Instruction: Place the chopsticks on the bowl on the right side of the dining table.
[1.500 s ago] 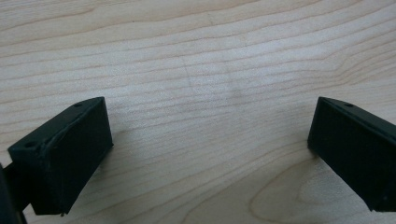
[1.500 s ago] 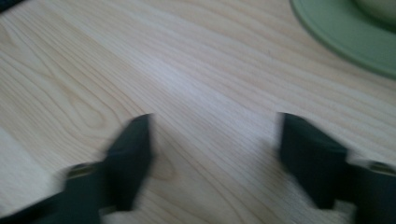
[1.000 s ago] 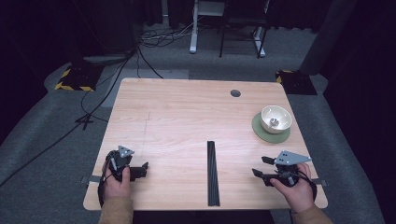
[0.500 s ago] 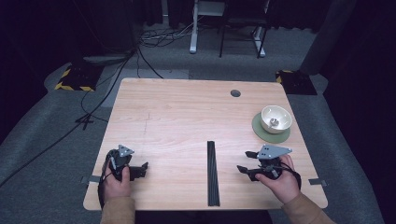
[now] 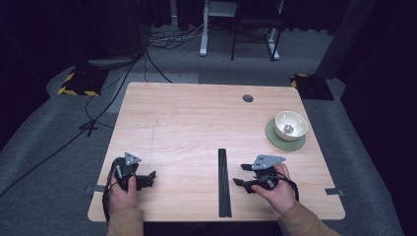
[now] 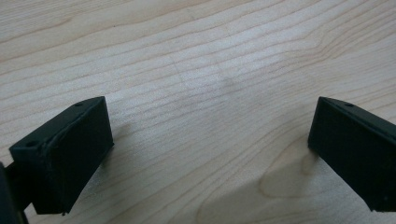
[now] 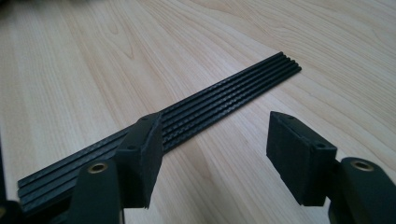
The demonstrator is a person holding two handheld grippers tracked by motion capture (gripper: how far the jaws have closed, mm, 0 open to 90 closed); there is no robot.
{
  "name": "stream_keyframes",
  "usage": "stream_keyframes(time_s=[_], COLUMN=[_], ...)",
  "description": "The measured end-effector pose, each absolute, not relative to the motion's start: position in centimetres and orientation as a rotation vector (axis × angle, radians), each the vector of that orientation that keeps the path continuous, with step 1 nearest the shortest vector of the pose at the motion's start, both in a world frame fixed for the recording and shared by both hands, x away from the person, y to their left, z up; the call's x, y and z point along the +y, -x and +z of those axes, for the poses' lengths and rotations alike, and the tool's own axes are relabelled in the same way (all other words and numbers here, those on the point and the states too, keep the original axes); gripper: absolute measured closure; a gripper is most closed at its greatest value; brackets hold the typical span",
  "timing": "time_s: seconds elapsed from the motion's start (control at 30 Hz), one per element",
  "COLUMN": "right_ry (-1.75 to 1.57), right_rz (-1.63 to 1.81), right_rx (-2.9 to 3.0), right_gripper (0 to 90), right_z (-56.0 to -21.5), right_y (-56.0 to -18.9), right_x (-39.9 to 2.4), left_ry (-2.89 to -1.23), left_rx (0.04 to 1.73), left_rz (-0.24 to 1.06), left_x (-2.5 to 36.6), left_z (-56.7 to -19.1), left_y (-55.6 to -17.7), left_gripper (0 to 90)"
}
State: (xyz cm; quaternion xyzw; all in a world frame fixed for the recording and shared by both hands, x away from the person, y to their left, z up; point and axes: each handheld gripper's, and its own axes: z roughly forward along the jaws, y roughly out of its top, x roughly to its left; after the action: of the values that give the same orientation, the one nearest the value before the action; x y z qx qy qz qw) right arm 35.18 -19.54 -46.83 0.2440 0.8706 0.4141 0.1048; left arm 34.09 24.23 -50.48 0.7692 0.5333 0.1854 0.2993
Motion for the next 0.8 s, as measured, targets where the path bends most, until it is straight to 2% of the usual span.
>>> stream_keyframes(time_s=[0.17,0.37,0.8], right_ry=[-0.803,-0.751,-0.774], right_rz=[1.222,1.136,1.161], right_rx=[2.547,2.567,2.551], right_gripper=[39.9,39.6,37.1], right_z=[-47.8,-48.3,-49.2], right_y=[-35.3,-35.0,-34.7], right_x=[-18.3,-17.5,-17.2], left_ry=[-2.042,-2.042,-2.04], left_rx=[1.416,1.416,1.418], left_rz=[0.495,0.495,0.493], left_x=[24.2,24.2,24.2], left_z=[-50.5,-50.5,-50.5], left_y=[-34.1,-34.1,-34.1], left_gripper=[0.1,0.1,0.2])
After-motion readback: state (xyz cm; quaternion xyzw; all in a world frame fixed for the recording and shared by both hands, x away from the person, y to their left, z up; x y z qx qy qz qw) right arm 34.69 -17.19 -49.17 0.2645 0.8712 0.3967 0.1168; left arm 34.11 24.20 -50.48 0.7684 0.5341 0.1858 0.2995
